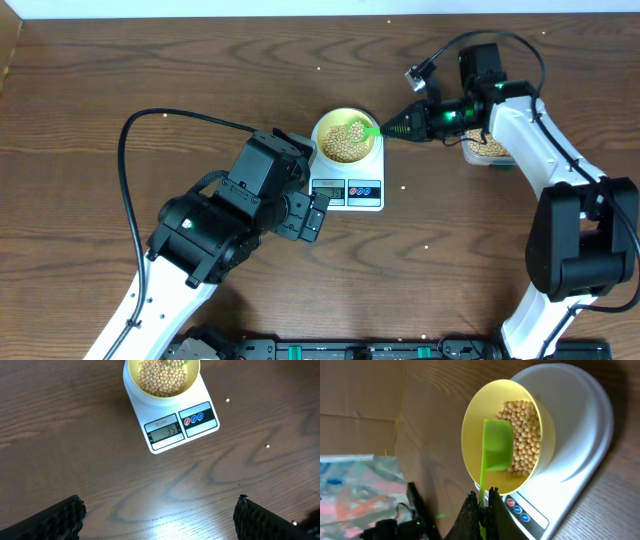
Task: Scoop item into bowl and weigh 50g on scale
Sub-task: 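Tip the scoop to pour soybeans into the yellow bowl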
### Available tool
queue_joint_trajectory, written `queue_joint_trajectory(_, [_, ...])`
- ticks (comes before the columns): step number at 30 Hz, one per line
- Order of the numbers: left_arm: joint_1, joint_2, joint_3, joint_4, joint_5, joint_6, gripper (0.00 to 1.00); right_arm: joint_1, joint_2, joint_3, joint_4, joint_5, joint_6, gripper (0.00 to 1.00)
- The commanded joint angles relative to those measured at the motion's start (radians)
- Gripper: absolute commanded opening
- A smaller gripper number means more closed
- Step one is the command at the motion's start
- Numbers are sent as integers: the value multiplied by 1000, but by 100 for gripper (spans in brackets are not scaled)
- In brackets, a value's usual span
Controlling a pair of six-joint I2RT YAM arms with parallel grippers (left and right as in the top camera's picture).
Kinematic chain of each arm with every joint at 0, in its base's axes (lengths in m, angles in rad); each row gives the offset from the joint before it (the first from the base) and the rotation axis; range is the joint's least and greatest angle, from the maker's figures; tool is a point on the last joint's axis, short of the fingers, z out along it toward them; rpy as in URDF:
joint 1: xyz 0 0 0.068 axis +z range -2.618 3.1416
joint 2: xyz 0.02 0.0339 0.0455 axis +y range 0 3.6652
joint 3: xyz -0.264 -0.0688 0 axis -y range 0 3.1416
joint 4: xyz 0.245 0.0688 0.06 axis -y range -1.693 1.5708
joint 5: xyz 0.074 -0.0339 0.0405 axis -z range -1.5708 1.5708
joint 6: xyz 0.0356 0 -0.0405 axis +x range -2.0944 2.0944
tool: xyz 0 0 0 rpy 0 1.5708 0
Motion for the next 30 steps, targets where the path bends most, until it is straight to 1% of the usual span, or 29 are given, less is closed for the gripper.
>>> queue_joint_trajectory(1, [2,2,18,0,5,9,97,16,11,56,-28,35,-62,1])
queue_joint_trajectory(10, [2,2,18,0,5,9,97,30,11,76,-72,52,-62,1])
queue_joint_trajectory(19, [2,2,18,0,5,9,97,85,11,151,-158,177,-94,1])
queue_joint_trajectory(30, [2,2,18,1,5,9,97,90,11,167,-168,217,-96,1])
